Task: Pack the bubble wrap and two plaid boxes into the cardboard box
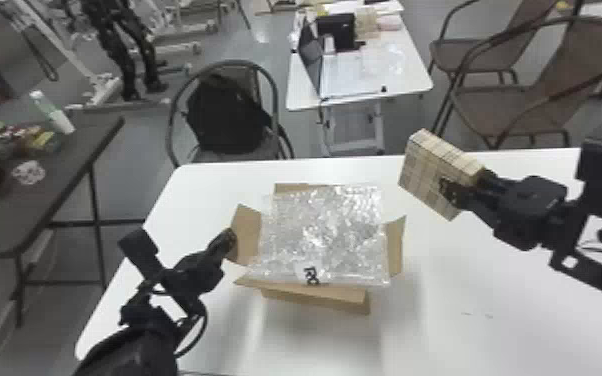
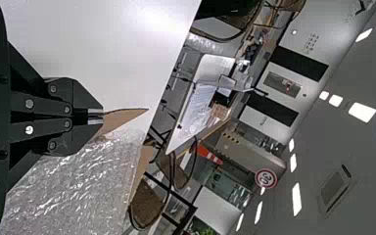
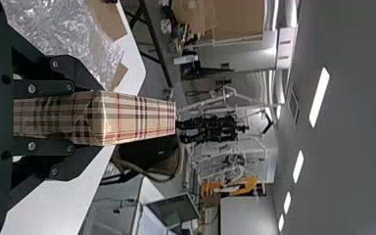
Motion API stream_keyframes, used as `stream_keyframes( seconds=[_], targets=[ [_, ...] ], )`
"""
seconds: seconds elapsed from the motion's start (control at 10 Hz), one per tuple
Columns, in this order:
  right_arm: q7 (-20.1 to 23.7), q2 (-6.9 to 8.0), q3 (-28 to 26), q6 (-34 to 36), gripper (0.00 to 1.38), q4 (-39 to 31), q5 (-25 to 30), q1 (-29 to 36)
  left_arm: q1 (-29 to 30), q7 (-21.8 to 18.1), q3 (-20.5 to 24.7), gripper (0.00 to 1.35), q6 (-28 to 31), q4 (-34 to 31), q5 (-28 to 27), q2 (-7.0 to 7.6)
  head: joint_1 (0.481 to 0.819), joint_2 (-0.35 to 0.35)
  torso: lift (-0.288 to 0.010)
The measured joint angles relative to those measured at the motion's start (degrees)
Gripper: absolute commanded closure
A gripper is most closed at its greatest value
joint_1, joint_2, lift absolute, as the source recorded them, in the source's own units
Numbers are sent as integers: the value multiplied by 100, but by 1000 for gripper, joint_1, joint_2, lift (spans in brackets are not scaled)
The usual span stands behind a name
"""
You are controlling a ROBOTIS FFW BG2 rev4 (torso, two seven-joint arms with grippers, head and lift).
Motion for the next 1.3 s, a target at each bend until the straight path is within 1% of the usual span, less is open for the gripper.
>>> stream_keyframes(
  seconds=[0.2, 0.4, 0.5, 0.7, 0.8, 0.9, 1.0, 1.1, 1.2, 1.3],
  targets=[
    [318, 3, 579, -154, 900, 899, -396, -645, -33, 0, -23, 1219, 7, 6, -26, 0, 695, 349, -48],
    [772, 158, 1093, -325, 900, 1912, -525, -1178, -51, 0, -47, 1219, 8, 24, -41, -8, 695, 350, -48],
    [894, 231, 1285, -399, 840, 2386, -634, -1395, -62, 0, -71, 1219, 11, 43, -47, -9, 695, 350, -48],
    [1155, 353, 1493, -512, 127, 3284, -785, -1797, -98, 0, -123, 1219, 14, 82, -66, -12, 695, 350, -48],
    [1203, 369, 1439, -560, 50, 3384, -854, -1831, -99, 0, -122, 1219, 10, 87, -59, -16, 695, 350, -48],
    [1248, 371, 1287, -574, 131, 3250, -862, -1792, -89, 0, -108, 1219, 3, 88, -44, -17, 695, 350, -48],
    [1259, 360, 1039, -480, 171, 2882, -778, -1652, -79, 0, -98, 1219, -3, 88, -28, -16, 695, 350, -48],
    [1212, 330, 684, -277, 179, 2195, -440, -1383, -81, 0, -96, 1219, -15, 88, -17, -11, 695, 350, -48],
    [815, 281, 333, -118, 179, 1358, 35, -1001, -91, 0, -97, 1219, -27, 89, -5, -5, 695, 350, -48],
    [9, 229, 41, -71, 179, 481, 459, -454, -91, 0, -100, 1219, -34, 89, 7, 2, 695, 305, -48]
  ],
)
